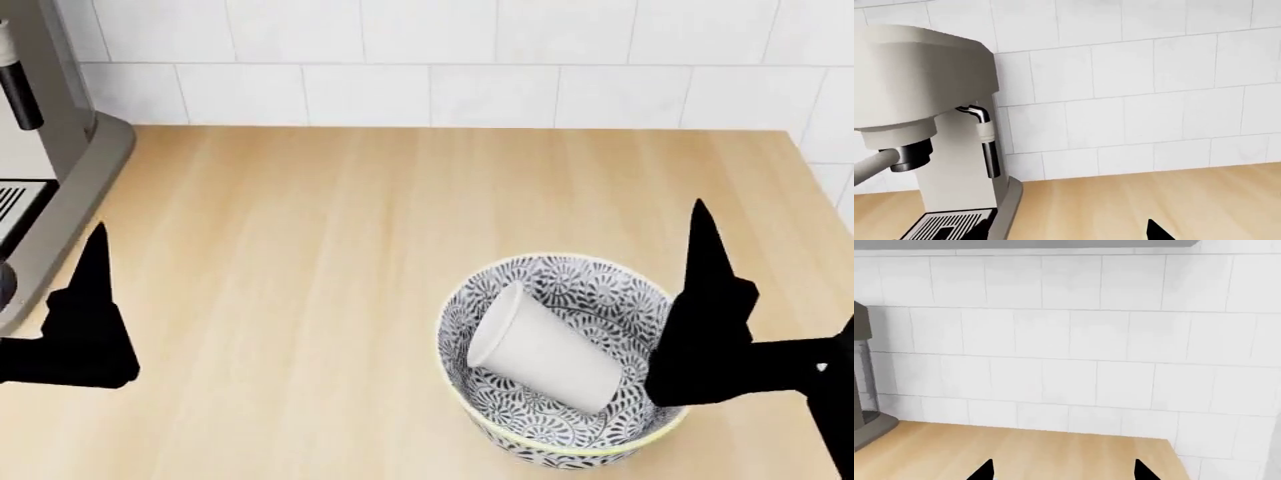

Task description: Place the cup inside the bowl on the dining table and move the bowl to any counter.

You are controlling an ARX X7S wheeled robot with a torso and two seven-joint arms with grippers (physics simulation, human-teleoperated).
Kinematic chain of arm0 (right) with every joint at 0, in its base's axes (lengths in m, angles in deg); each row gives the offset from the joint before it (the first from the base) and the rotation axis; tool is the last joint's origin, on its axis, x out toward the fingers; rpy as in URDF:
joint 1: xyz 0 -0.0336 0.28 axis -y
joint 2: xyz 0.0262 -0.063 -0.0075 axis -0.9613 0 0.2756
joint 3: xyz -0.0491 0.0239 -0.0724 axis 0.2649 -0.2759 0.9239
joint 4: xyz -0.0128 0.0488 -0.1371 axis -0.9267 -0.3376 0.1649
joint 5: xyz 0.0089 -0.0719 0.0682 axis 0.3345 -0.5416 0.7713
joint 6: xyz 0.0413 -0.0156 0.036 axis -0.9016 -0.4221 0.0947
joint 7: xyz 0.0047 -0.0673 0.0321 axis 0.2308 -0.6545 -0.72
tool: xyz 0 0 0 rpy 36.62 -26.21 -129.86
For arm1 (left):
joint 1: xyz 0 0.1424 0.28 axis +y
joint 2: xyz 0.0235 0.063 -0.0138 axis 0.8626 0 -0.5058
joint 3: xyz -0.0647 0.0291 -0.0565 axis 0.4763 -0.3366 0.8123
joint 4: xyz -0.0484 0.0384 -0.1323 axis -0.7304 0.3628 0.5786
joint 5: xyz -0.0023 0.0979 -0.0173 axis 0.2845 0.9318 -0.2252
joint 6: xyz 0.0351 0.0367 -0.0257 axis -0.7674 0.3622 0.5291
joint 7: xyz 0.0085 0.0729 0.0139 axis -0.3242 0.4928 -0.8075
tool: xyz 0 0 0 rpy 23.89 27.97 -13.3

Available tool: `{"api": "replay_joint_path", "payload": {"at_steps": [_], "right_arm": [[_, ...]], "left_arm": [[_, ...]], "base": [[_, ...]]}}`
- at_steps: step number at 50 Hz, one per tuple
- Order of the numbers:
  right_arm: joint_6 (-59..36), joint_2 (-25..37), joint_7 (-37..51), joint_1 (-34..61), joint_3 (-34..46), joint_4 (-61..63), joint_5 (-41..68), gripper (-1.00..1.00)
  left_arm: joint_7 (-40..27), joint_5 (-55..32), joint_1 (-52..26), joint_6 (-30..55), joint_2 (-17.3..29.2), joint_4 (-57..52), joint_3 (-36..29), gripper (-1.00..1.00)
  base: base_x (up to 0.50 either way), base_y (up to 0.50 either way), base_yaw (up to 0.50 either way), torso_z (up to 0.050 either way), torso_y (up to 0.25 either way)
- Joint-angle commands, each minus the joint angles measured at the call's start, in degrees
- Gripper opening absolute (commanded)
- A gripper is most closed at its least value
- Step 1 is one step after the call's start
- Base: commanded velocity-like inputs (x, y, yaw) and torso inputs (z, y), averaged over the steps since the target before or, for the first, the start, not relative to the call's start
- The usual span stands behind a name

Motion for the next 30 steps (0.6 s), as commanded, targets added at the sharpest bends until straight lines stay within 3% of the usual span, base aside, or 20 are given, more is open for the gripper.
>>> {"api": "replay_joint_path", "payload": {"at_steps": [1,19,30], "right_arm": [[0.4,2.1,3.2,4.8,-1.5,4.7,2.1,1.0],[-4.5,1.1,10.0,27.1,9.1,2.0,7.2,1.0],[-8.4,0.4,13.4,39.5,13.8,-0.6,11.3,1.0]], "left_arm": [[-7.4,-11.6,-9.5,5.9,0.4,-1.9,2.8,1.0],[-16.2,-27.4,-27.6,9.1,-0.8,1.5,3.7,1.0],[-16.3,-29.0,-34.0,10.3,-1.6,4.9,2.5,1.0]], "base": [[0.0,0.0,0.0,0.0,0.0],[0.0,0.0,0.0,0.0,0.0],[0.0,0.0,0.0,0.0,0.0]]}}
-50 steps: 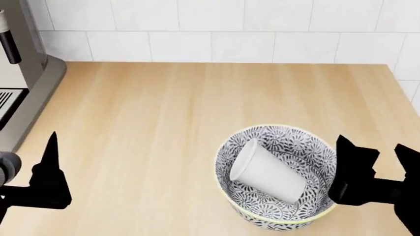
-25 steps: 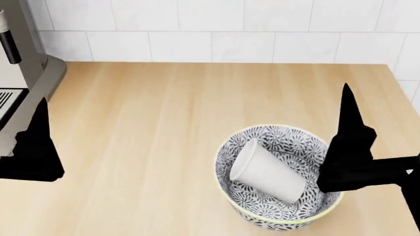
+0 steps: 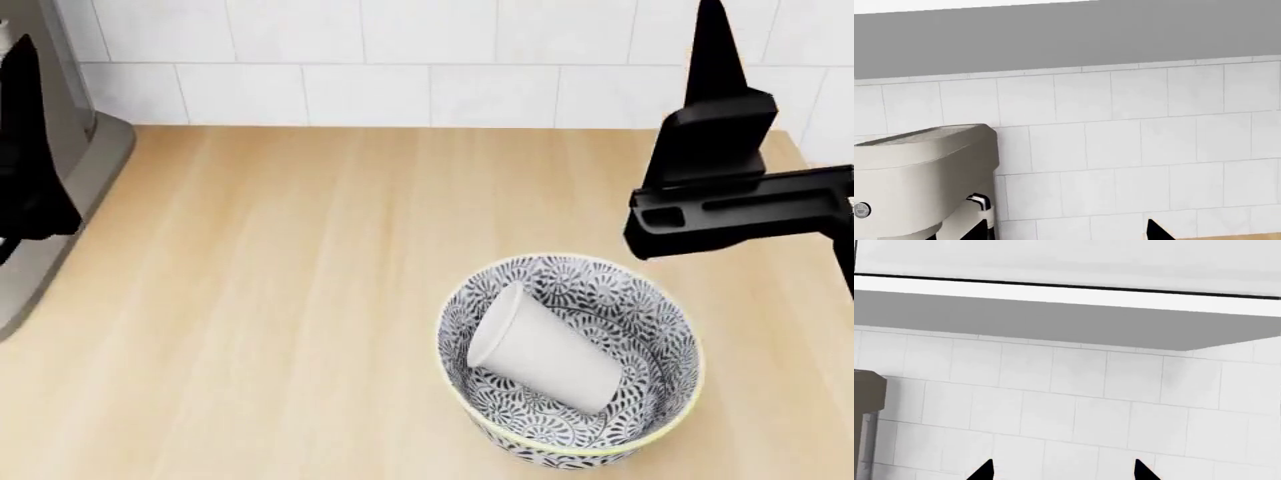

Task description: Place the cup inside the bowl on the dining table and move the bowl to any counter.

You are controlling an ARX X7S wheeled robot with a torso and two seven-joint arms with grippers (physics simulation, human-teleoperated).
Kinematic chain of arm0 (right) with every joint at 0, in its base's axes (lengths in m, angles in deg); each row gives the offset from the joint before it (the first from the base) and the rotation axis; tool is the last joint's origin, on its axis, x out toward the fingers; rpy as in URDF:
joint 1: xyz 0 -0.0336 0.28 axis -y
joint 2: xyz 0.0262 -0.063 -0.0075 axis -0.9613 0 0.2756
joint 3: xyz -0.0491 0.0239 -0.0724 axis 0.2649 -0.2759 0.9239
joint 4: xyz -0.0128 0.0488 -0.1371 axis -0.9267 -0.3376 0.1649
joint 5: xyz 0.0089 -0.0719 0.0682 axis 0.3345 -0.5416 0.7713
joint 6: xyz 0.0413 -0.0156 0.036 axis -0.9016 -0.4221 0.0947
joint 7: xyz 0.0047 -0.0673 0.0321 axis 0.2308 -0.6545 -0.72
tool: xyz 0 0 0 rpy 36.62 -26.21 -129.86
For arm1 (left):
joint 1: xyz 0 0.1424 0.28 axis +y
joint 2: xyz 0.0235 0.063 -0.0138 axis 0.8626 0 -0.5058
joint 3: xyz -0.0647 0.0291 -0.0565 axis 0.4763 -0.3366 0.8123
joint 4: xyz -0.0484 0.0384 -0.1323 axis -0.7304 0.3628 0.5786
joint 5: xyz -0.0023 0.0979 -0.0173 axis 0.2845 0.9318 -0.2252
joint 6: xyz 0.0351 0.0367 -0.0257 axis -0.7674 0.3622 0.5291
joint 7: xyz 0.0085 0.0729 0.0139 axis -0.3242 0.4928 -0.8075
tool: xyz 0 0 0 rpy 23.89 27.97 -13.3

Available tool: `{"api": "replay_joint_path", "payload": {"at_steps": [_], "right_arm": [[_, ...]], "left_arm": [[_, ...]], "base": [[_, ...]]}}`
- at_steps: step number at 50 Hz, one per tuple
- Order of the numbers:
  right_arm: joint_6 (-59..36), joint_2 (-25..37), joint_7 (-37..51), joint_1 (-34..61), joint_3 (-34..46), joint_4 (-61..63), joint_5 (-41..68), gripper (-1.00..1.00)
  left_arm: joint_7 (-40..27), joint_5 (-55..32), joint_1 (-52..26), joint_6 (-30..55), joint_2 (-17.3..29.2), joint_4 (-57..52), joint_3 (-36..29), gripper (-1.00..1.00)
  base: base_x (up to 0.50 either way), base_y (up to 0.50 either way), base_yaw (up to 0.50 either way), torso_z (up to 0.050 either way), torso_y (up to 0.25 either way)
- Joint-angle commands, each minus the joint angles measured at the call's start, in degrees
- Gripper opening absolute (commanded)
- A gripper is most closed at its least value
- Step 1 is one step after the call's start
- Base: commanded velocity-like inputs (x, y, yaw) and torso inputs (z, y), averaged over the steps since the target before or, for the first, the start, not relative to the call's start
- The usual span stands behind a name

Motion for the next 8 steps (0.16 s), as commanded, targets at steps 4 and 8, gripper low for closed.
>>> {"api": "replay_joint_path", "payload": {"at_steps": [4,8], "right_arm": [[-4.3,-1.5,4.0,14.9,5.6,-2.6,4.5,1.0],[-5.2,-2.7,3.3,18.0,7.3,-4.4,2.9,1.0]], "left_arm": [[-1.1,-3.7,-9.5,1.5,-1.6,4.7,-1.0,1.0],[-0.7,-3.7,-12.3,2.0,-2.5,6.8,-1.7,1.0]], "base": [[0.0,0.0,0.0,0.0,0.0],[0.0,0.0,0.0,0.0,0.0]]}}
